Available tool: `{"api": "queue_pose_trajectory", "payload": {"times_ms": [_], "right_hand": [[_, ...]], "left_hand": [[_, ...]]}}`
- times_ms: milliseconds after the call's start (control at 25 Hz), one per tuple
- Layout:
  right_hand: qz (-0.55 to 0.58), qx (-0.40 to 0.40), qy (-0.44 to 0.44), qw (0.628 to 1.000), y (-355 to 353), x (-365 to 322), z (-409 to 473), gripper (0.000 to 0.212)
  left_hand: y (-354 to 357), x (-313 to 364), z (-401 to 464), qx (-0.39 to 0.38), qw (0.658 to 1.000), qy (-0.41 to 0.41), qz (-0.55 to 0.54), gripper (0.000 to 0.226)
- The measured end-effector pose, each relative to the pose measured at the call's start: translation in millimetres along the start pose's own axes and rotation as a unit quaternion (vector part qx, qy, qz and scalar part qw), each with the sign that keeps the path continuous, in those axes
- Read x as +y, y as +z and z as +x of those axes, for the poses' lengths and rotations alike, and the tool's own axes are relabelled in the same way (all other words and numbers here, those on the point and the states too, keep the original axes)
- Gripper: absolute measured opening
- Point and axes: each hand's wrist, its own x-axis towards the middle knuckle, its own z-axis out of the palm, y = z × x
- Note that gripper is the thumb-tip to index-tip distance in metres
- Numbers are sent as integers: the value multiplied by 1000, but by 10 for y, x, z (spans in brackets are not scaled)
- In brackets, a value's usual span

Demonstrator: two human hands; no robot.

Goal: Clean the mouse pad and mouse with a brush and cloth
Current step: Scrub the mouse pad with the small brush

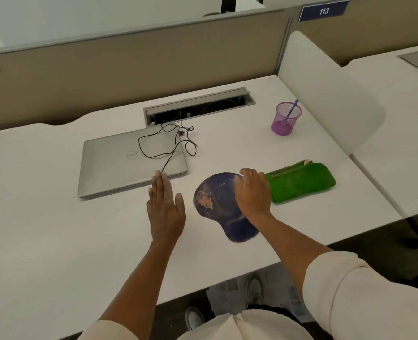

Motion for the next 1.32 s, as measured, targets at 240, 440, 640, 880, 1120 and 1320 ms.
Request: {"api": "queue_pose_trajectory", "payload": {"times_ms": [240, 440, 640, 880, 1120, 1320], "right_hand": [[9, 3, 8, 1000, -167, 679, 655, 32], [7, -21, 7, 1000, -164, 1252, 1220, 38], [26, 0, 27, 999, -174, 1737, 1674, 45], [95, 35, 57, 993, -309, 2140, 2357, 45], [151, 32, 78, 985, -311, 2239, 3085, 35], [152, -15, 69, 986, -244, 2208, 3411, 33]], "left_hand": [[682, 968, 588, -103, 993, 52, -6, 67], [1321, 1507, 990, -176, 983, 59, 3, 71], [1894, 1765, 1301, -256, 965, 48, 24, 73], [2270, 1750, 1686, -271, 960, 18, 71, 75], [2411, 1694, 1659, -206, 972, 27, 107, 76], [2420, 1680, 1663, -198, 973, 28, 115, 76]]}}
